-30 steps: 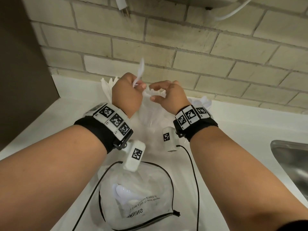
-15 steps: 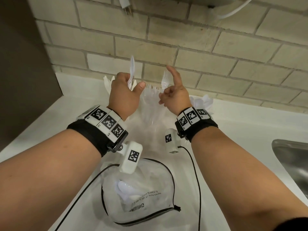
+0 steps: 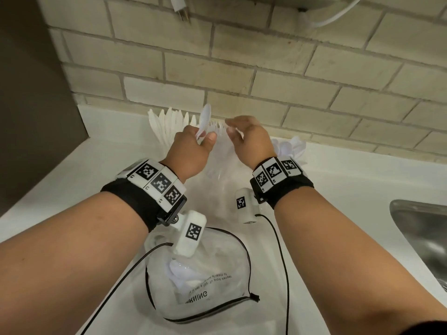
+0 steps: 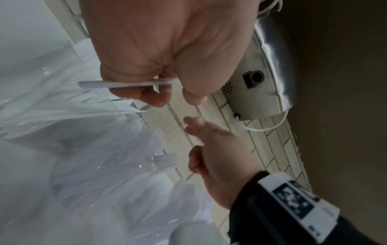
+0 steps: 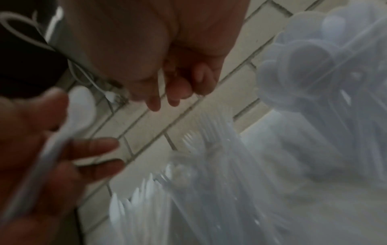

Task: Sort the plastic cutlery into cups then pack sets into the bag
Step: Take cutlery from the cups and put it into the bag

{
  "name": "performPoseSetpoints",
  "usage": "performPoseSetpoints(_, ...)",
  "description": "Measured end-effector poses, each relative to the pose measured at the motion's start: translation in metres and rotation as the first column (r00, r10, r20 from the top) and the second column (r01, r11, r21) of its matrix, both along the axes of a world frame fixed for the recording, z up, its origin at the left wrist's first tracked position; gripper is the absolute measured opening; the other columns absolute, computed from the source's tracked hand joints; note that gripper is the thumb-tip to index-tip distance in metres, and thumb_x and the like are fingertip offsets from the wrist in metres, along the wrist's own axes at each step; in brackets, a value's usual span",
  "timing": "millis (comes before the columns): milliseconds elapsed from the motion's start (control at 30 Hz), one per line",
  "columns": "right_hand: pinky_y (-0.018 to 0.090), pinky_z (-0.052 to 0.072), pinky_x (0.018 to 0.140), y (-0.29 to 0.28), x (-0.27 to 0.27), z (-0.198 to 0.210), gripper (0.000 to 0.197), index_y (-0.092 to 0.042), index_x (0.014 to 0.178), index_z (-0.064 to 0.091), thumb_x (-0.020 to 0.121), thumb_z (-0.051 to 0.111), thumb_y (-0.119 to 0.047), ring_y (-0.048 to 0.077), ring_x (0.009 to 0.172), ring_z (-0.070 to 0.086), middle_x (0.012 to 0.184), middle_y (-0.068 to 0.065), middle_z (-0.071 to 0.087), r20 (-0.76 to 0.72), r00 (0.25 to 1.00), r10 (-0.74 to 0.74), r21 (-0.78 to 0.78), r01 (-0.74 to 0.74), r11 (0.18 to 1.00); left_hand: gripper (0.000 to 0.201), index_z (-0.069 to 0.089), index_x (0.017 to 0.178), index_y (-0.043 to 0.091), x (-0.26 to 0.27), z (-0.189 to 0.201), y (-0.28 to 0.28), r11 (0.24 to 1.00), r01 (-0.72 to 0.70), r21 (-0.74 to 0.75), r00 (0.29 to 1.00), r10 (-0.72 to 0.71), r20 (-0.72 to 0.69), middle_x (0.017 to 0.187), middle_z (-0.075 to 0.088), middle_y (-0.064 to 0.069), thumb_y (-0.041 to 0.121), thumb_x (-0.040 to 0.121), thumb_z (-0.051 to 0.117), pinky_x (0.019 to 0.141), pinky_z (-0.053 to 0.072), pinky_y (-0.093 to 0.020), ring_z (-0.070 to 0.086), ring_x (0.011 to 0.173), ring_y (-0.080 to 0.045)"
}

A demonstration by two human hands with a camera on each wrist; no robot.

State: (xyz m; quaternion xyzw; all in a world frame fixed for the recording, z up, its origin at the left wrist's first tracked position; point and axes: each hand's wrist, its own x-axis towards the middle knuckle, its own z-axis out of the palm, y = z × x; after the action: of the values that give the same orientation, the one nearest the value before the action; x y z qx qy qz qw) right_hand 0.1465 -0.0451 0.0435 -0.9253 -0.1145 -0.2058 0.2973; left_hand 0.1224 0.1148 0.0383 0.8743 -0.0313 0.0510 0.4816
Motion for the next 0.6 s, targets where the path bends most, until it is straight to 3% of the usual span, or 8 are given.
performPoseSetpoints(100,0.014,0.045,0.065,0.009,-0.022,0.024,0.035,-0.017,0.122,0.061,0.095,0.053,-0.038,0.004,0.071,0.060,0.099,-0.003,0.063,0.000,0.998,0.056,0.353,-0.053,0.934,0.039,0.051,0.118,0.006,-0.005,0.009,-0.009,0.994,0.097,0.060,0.995,-0.097,-0.001,0.123,0.053,-0.019,0.036,0.101,0.031,0.087,0.043,-0.035,0.055,0.104,-0.031)
performPoseSetpoints(200,0.016,0.045,0.050,0.008,-0.038,0.037,0.019,-0.014,0.112,0.061,0.096,0.053,-0.021,0.006,0.051,0.062,0.078,-0.005,0.060,0.018,0.995,0.097,0.427,-0.095,0.899,0.027,0.055,0.098,0.007,-0.019,0.024,-0.019,0.975,0.192,0.113,0.979,-0.198,0.041,0.115,0.057,-0.023,0.024,0.102,0.035,0.075,0.039,-0.027,0.057,0.100,-0.037)
performPoseSetpoints(233,0.017,0.046,0.050,0.004,-0.042,0.042,0.017,-0.014,0.109,0.062,0.097,0.050,-0.016,0.004,0.050,0.062,0.076,-0.004,0.061,0.048,0.996,0.080,0.401,-0.092,0.911,0.026,0.056,0.101,0.007,-0.024,0.029,-0.021,0.966,0.212,0.150,0.973,-0.222,0.055,0.116,0.056,-0.022,0.025,0.101,0.037,0.074,0.037,-0.025,0.057,0.099,-0.034)
performPoseSetpoints(333,0.020,0.050,0.053,-0.024,-0.048,0.059,0.017,-0.016,0.105,0.064,0.098,0.049,-0.016,0.004,0.050,0.060,0.073,-0.007,0.063,0.138,0.990,-0.012,0.354,-0.038,0.935,0.035,0.049,0.130,0.019,-0.042,0.043,-0.016,0.949,0.224,0.221,0.965,-0.247,0.085,0.133,0.046,-0.005,0.031,0.098,0.044,0.082,0.037,-0.022,0.056,0.100,-0.016)
performPoseSetpoints(400,0.025,0.053,0.056,-0.050,-0.051,0.072,0.018,-0.017,0.104,0.065,0.097,0.048,-0.018,0.008,0.054,0.063,0.072,-0.009,0.062,0.205,0.974,-0.100,0.325,0.028,0.945,0.035,0.048,0.130,0.027,-0.061,0.052,-0.003,0.952,0.225,0.208,0.964,-0.248,0.092,0.132,0.044,0.003,0.035,0.096,0.049,0.078,0.039,-0.019,0.055,0.098,-0.008)
performPoseSetpoints(467,0.030,0.055,0.063,-0.075,-0.050,0.076,0.022,-0.016,0.106,0.065,0.096,0.046,-0.019,0.017,0.062,0.066,0.071,-0.006,0.063,0.280,0.940,-0.195,0.234,0.130,0.964,0.028,0.054,0.119,0.030,-0.082,0.058,0.015,0.932,0.266,0.247,0.951,-0.295,0.092,0.120,0.049,0.009,0.037,0.092,0.054,0.067,0.039,-0.014,0.056,0.093,0.000)
performPoseSetpoints(533,0.029,0.053,0.069,-0.091,-0.049,0.072,0.026,-0.014,0.108,0.066,0.095,0.044,-0.019,0.024,0.071,0.067,0.078,0.000,0.066,0.333,0.909,-0.250,0.146,0.212,0.966,0.023,0.055,0.108,0.036,-0.104,0.056,0.035,0.847,0.396,0.355,0.909,-0.417,-0.018,0.111,0.055,0.017,0.042,0.087,0.058,0.068,0.039,-0.008,0.056,0.090,0.006)
performPoseSetpoints(600,0.026,0.050,0.076,-0.097,-0.047,0.061,0.028,-0.012,0.111,0.066,0.095,0.043,-0.017,0.027,0.083,0.067,0.093,0.008,0.070,0.337,0.906,-0.256,0.075,0.245,0.967,0.026,0.054,0.103,0.043,-0.120,0.044,0.053,0.683,0.584,0.439,0.810,-0.529,-0.253,0.108,0.058,0.023,0.050,0.080,0.063,0.076,0.043,-0.010,0.057,0.094,0.009)
